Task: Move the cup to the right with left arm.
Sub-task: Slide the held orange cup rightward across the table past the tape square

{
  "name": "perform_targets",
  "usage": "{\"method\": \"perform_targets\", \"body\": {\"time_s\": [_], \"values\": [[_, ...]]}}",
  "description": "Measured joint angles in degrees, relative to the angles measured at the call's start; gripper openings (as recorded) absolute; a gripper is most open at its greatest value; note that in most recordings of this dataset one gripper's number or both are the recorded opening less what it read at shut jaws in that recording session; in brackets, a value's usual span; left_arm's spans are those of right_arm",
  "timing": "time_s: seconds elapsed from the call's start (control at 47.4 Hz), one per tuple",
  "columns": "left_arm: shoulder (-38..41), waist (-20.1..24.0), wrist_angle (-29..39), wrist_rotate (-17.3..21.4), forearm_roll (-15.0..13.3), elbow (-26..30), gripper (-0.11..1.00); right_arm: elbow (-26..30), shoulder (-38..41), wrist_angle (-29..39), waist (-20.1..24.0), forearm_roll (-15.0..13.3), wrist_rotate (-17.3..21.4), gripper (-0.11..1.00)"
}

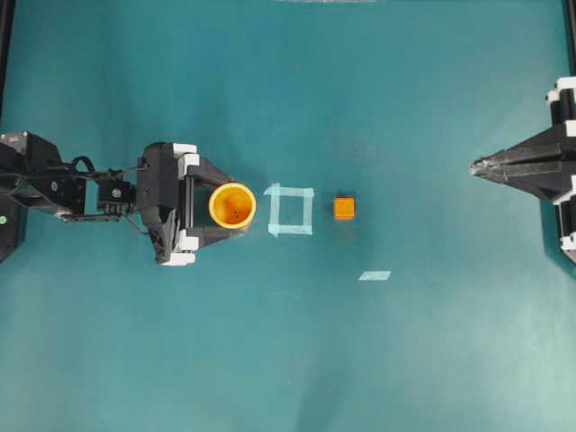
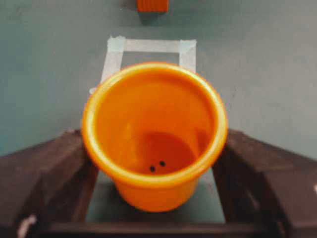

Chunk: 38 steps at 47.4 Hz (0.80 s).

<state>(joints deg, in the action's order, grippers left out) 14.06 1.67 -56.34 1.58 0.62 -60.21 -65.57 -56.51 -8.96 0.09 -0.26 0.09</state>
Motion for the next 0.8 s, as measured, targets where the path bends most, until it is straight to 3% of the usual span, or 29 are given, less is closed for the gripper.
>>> {"method": "perform_targets", "body": {"time_s": [0.084,0.612,0.802], "values": [[-0.09,0.09,0.00,0.09,0.09,0.00,0.64,0.00,0.09,0.00,0.00,0.00,0.00,-0.01],[-1.67,0.09,0.09,0.18,0.09,1.67,0.64,0.70,0.09,0.00,0.00,0.00,0.18,-0.01],[-4.83,-0.26,3.78,0.09,0.09,3.16,0.64,1.14,0.09,0.00,0.00,0.00,0.35,-0.01]]}}
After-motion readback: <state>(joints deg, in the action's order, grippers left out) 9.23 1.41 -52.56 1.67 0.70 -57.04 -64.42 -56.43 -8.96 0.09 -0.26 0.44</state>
